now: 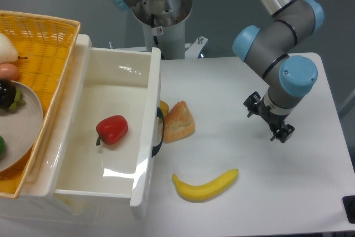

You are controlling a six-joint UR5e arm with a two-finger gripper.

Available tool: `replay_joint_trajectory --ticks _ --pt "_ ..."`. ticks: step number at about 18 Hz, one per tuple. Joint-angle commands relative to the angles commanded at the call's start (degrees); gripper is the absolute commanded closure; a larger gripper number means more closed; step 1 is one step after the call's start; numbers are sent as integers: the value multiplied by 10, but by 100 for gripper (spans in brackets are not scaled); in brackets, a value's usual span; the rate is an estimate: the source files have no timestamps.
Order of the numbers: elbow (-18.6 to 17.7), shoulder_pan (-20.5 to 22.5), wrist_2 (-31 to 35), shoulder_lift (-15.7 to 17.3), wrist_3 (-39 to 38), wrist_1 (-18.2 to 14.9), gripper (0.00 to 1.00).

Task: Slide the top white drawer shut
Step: 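Move the gripper toward the front face of the open white drawer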

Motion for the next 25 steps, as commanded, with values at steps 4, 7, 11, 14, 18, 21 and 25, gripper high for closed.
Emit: replay_joint_trajectory --ticks 4,7,11,14,18,21,25 --pt "1 0 -3 0 -5 0 0" --pt "1 -10 1 3 -28 1 0" --pt "2 -31 4 5 -68 19 0" --pt "3 -34 3 1 -105 19 0" --pt "-1 -48 3 9 -184 16 0" --pt "-4 -58 -3 25 -306 -2 8" --pt "-4 -55 -65 38 -401 -33 30"
